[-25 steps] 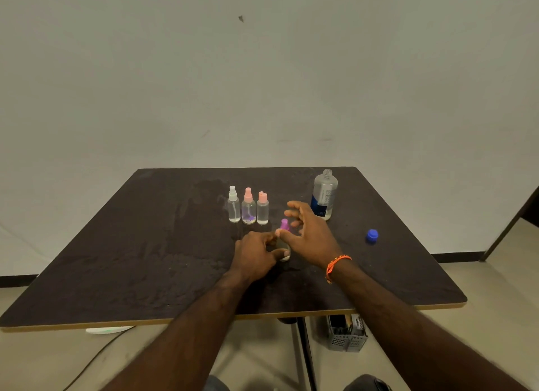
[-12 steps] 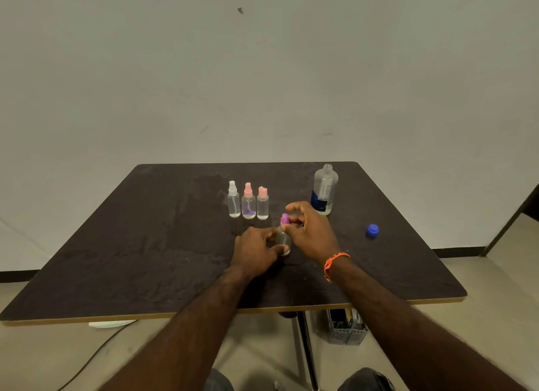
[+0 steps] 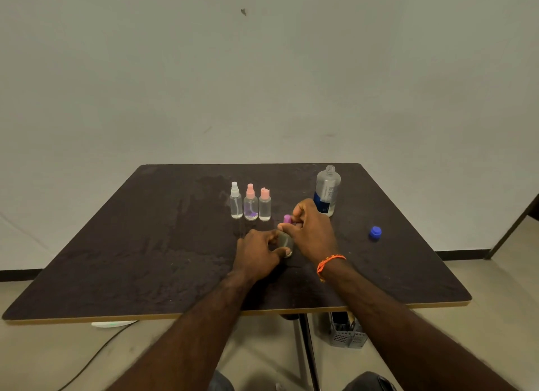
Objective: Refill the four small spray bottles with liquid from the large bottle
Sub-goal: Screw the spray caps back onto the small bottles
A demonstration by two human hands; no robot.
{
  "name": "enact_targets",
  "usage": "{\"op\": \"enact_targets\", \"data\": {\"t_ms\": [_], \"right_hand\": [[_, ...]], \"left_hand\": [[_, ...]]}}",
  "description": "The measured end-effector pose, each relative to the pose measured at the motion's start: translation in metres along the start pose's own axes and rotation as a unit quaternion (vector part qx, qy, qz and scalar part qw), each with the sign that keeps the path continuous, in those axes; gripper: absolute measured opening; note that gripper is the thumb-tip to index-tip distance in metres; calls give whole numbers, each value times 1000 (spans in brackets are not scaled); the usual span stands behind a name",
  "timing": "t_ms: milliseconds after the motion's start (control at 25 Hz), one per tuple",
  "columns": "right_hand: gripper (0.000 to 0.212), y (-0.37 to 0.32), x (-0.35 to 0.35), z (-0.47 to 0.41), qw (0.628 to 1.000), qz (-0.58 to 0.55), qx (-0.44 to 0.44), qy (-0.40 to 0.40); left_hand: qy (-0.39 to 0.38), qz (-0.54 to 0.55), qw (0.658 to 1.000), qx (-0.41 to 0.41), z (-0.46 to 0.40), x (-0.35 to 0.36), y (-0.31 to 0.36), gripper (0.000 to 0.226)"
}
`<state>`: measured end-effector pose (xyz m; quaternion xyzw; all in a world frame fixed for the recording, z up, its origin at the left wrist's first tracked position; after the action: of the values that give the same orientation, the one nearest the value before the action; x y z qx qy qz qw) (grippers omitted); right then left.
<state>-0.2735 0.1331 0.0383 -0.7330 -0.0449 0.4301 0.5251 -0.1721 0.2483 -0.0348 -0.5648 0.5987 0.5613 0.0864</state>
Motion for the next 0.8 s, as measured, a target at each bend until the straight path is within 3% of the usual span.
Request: {"op": "enact_targets", "data": {"t_ms": [120, 320, 640, 800], "right_hand": [[37, 3, 4, 2, 1000, 9, 2, 0], [32, 20, 23, 9, 999, 7, 18, -44], [19, -24, 87, 8, 997, -47, 22, -57], [34, -51, 128, 1, 997, -28, -7, -72]], "left_hand": [[-7, 0, 1000, 3, 0, -5, 2, 41], [2, -15, 1000, 21, 4, -17, -3, 44], [33, -51, 998, -28, 18, -67, -64, 38], [64, -67, 994, -52, 10, -91, -100, 33]]}}
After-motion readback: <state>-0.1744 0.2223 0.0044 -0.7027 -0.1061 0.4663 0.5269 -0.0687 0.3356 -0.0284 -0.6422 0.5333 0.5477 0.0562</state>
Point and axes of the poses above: each hand's wrist, its own z-axis away from the middle knuckle, its own x-axis out of the palm, y = z × x, the point moved 5 cm from there along -z, towards the middle knuckle, and after that the axes turned 15 degrees about x, right-handed, at the moved point
